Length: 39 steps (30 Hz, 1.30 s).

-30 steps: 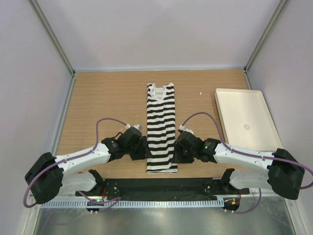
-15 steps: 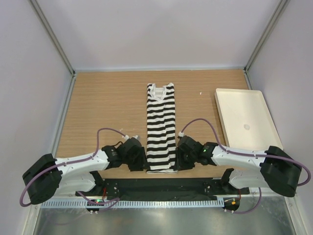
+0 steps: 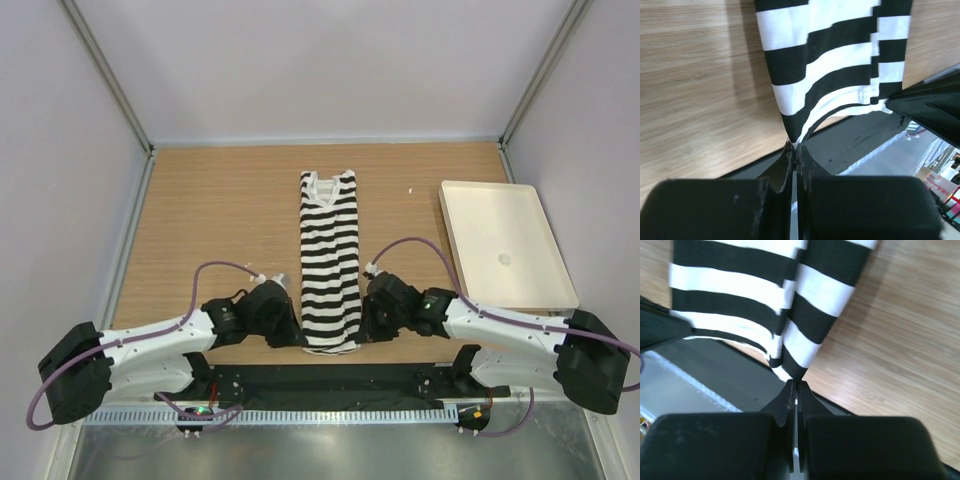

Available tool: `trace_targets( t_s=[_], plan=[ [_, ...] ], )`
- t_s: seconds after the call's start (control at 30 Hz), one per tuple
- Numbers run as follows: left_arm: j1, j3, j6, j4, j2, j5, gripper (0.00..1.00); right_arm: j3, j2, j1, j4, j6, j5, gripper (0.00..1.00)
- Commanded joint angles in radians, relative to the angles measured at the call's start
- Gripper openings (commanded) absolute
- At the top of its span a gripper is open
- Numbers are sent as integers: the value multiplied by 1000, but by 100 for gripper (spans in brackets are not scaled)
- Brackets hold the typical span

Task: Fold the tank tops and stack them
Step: Fold the tank top

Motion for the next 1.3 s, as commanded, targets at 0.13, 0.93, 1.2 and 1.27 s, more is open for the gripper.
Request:
trace_targets(
  t_s=[0.13, 0.93, 1.2, 1.27],
  plan=[
    [-4, 189, 42, -159, -57, -101, 0, 180, -58, 3, -123, -70, 96, 1],
    [339, 670, 383, -232, 328, -61, 0, 661, 342, -323, -176, -387, 165, 1],
    [407, 743, 415, -233, 392, -62, 0, 778, 448, -381, -183, -411, 165, 1],
    [413, 751, 418, -224, 403, -62, 0, 799, 474, -391, -183, -414, 132, 1]
  ],
)
